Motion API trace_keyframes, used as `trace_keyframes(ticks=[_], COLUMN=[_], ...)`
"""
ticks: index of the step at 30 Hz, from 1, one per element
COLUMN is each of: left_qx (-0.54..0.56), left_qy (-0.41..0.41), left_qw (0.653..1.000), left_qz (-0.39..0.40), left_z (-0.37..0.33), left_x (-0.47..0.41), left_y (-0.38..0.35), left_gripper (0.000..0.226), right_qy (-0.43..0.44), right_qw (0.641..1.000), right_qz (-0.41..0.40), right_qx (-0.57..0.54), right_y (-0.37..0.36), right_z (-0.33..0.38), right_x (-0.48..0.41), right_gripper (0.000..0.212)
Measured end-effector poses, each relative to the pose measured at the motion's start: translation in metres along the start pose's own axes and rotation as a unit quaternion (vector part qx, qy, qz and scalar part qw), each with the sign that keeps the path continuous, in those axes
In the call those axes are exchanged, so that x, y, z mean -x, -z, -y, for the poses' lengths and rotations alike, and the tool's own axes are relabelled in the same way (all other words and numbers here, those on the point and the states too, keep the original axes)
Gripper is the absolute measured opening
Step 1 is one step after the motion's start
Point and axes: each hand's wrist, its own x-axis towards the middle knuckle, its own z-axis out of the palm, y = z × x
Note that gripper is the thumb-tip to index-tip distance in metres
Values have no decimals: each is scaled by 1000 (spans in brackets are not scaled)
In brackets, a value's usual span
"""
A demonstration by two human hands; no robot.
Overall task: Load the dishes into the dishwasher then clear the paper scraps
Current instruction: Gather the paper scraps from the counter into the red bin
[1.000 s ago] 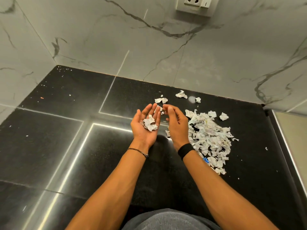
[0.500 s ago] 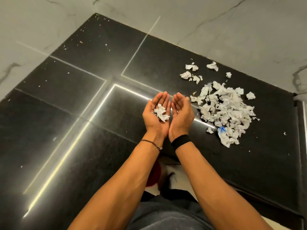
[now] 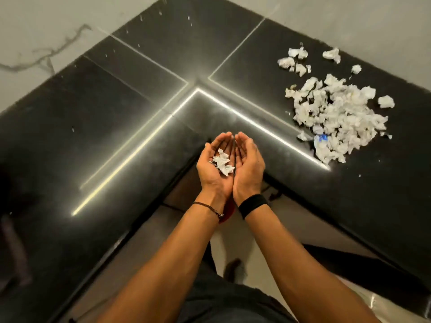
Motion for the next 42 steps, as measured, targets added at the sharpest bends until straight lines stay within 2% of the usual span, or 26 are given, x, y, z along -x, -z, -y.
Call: trace_keyframes(ticks=[3, 9, 12, 17, 19, 21, 25, 29, 34, 38, 40, 42], left_qx=[-11, -71, -122, -133, -131, -121, -197, -266, -296, -292, -308, -333], left_qy=[-7, 3, 16, 52, 49, 75, 74, 79, 79, 67, 62, 49], left_qw=[998, 980, 962, 923, 923, 935, 946, 939, 922, 912, 910, 902], left_qz=[-61, -184, -242, -358, -358, -323, -248, -202, -238, -280, -270, -271], left_z=[23, 49, 59, 80, 87, 91, 91, 82, 67, 55, 49, 45], left_x=[29, 61, 46, -23, -53, -76, -108, -115, -107, -83, -63, -45], left_y=[44, 123, 163, 249, 282, 308, 349, 365, 352, 321, 298, 275], left_gripper=[46, 39, 44, 41, 39, 35, 55, 62, 51, 18, 17, 22], right_qy=[-29, -103, -142, -188, -202, -220, -213, -187, -175, -167, -154, -149], right_qw=[999, 988, 975, 950, 945, 949, 952, 953, 954, 951, 941, 925], right_qz=[-12, -23, -19, -103, -115, -99, -66, -54, -44, -44, -45, -58], right_qx=[12, 116, 172, 227, 230, 205, 212, 234, 240, 258, 297, 344], right_y=[49, 124, 154, 198, 214, 227, 247, 257, 254, 242, 230, 215], right_z=[-25, -84, -124, -206, -236, -261, -294, -306, -292, -263, -243, -218], right_x=[21, 41, 22, -46, -73, -97, -127, -133, -125, -108, -92, -75], right_gripper=[30, 29, 27, 28, 23, 27, 33, 37, 36, 30, 20, 24])
